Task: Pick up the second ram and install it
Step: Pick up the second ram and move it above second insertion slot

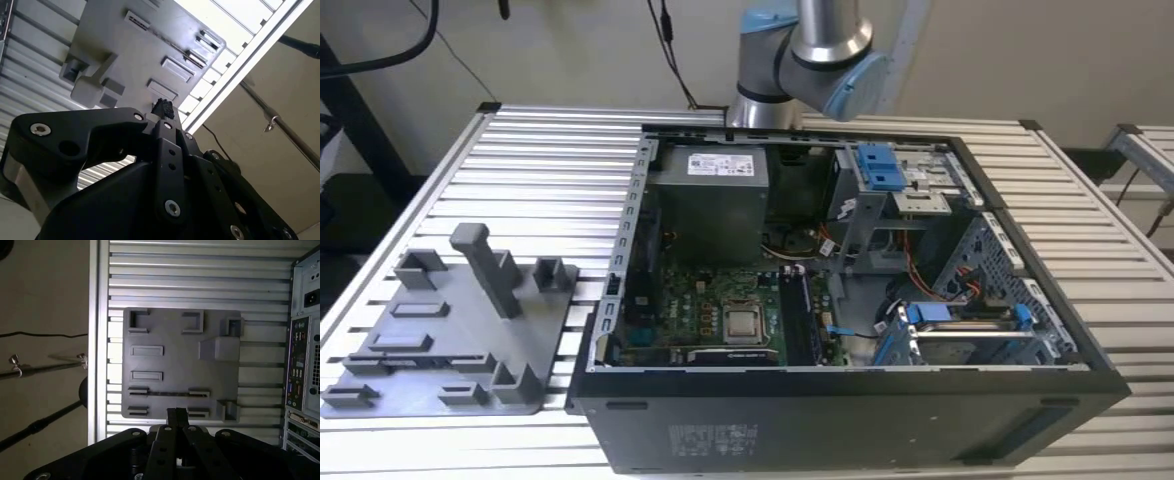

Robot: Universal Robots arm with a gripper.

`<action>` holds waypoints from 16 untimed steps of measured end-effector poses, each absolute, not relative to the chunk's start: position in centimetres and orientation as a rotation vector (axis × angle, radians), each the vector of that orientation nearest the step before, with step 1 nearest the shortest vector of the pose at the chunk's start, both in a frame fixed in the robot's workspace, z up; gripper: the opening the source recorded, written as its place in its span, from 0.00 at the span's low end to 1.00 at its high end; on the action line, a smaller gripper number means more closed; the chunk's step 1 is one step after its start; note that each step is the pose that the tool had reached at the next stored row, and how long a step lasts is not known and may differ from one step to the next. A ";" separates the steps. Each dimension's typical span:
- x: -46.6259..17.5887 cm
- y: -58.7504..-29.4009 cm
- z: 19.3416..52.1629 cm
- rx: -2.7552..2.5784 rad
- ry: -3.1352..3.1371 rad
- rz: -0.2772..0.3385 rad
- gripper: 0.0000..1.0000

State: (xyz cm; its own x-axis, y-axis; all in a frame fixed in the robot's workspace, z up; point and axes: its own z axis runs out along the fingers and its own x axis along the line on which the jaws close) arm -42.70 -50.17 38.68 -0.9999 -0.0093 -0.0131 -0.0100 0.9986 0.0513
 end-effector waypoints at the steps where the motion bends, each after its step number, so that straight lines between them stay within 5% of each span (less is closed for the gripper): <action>1: -42.7 -50.2 38.7 -0.017 3.128 0.080 0.11; 16: -42.7 -50.2 38.7 -0.217 3.124 0.080 0.11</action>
State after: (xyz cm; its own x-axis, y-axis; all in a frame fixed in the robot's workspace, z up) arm -42.70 -50.18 38.68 -0.9903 -0.1382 -0.0130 -0.1387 0.9890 0.0505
